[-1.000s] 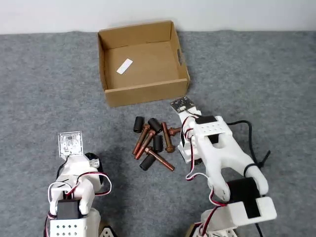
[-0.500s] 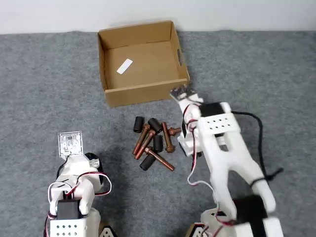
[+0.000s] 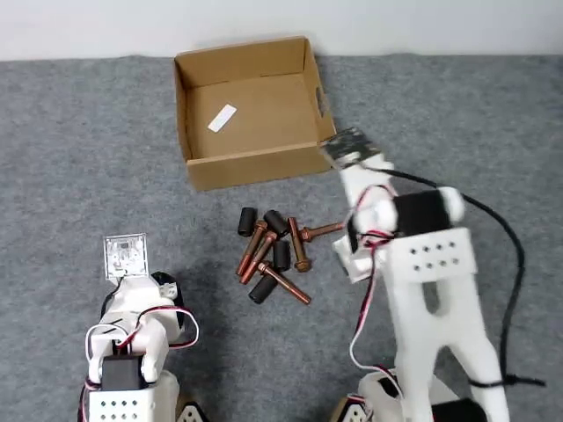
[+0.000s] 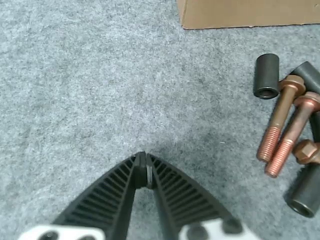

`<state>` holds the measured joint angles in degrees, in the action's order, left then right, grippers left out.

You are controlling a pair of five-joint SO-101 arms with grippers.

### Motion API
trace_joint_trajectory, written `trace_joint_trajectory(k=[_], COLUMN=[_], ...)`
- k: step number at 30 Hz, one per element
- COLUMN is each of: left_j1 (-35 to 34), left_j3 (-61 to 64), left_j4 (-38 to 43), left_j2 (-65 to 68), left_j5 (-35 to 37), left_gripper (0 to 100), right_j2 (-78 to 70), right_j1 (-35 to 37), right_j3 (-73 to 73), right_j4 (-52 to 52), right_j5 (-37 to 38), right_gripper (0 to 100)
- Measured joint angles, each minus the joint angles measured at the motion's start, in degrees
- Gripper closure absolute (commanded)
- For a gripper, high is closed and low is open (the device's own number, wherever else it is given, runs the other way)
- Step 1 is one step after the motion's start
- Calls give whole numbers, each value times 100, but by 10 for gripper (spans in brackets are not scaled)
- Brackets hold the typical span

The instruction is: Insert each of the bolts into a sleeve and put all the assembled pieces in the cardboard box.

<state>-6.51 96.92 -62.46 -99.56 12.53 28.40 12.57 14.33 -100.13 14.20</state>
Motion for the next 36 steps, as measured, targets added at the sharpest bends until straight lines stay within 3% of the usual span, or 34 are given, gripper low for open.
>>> trace_joint_trajectory(k=[11,13,20,25,33,36], left_j1=[0,-53,-44,343,1310,1635], left_j3=[0,-114,-1433,-2453,-5099,-6075], left_j4=[0,0,0,-246,-1433,-1723], left_j2=[0,0,79,1424,4958,6163], left_j5=[-158,-501,-563,-677,-677,-1099], left_gripper=[992,992,992,992,993,994], right_j2=[246,246,246,246,246,246], right_j1=[-1864,-2031,-2347,-2426,-2426,-2426], right_j3=[-26,-26,-26,-26,-26,132], right_j4=[-26,-26,-26,-26,-26,-26], right_j5=[0,0,0,0,0,0], right_gripper=[990,990,990,989,989,989])
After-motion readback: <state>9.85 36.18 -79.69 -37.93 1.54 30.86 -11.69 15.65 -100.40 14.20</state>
